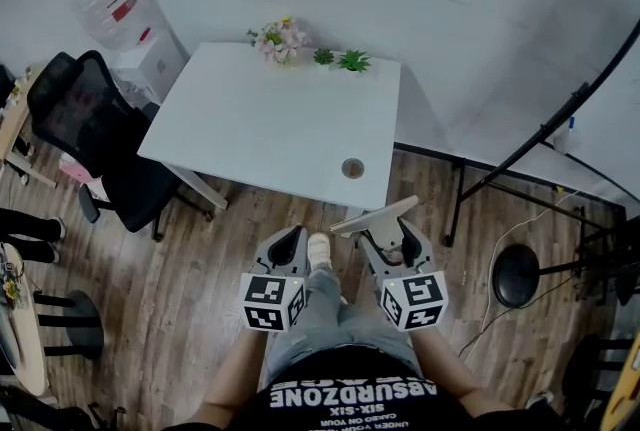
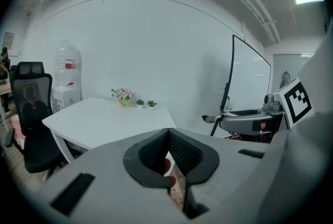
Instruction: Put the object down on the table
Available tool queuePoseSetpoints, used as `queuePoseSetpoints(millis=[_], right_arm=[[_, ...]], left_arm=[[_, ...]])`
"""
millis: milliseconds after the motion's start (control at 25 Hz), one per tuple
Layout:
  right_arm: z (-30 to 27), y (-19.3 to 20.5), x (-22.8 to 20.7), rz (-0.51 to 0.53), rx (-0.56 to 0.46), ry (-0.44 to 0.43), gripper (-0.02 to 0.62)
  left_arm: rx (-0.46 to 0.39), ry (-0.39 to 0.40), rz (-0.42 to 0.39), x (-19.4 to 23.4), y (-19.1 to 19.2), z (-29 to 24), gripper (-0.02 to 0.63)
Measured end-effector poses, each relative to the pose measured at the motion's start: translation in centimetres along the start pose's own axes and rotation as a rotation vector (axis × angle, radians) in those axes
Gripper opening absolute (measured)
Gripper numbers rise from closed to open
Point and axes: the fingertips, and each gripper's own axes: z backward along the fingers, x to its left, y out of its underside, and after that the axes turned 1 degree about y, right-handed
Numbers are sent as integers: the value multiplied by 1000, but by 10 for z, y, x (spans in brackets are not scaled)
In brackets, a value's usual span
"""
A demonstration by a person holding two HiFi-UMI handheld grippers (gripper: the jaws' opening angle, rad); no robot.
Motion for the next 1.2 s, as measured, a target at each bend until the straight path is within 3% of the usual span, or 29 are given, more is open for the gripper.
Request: queuePoseSetpoints(millis=[1200], right_arm=[[-120, -100, -53, 41, -79, 17, 288]], left_arm=[[-4, 22, -3, 63, -74, -113, -3]])
